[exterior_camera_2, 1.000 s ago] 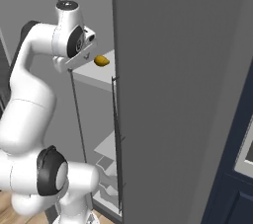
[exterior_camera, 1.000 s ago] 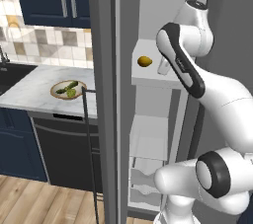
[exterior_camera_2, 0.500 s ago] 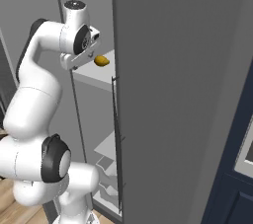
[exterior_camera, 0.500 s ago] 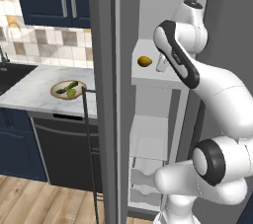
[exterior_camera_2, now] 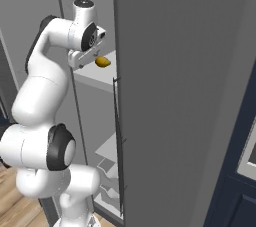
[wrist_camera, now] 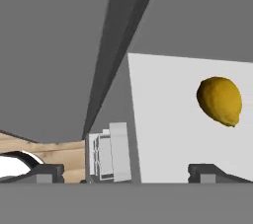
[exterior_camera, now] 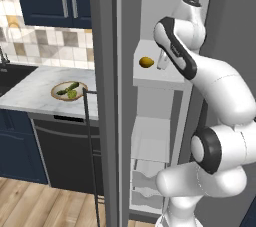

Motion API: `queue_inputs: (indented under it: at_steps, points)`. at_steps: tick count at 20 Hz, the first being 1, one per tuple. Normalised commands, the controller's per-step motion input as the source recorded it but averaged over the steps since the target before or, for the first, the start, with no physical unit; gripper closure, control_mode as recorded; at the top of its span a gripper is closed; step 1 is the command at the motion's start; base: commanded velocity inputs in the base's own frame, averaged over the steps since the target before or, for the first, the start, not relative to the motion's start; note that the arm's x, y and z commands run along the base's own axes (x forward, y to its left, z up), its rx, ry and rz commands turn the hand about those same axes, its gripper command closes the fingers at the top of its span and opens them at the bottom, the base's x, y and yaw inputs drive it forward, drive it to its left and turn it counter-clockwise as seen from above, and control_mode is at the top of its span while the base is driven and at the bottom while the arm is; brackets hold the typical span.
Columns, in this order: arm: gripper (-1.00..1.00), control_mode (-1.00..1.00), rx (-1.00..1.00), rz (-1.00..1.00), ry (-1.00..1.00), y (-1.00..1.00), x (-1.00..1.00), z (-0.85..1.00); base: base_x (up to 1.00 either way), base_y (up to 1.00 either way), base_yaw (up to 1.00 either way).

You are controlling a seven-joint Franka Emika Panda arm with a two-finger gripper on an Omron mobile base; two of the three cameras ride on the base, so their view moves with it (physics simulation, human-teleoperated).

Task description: Take the squash, broccoli, and lemon from the freezer and place them in the bowl on the counter.

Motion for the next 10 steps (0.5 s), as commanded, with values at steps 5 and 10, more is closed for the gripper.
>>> queue_inputs:
  at_steps: [5, 10]
  points:
    - [-1.0, -1.0, 0.0, 0.03, 0.01, -0.01, 0.31, -0.12, 0.0, 0.0, 0.0]
    - [-1.0, -1.0, 0.0, 0.04, 0.01, -0.01, 0.3, -0.13, 0.0, 0.0, 0.0]
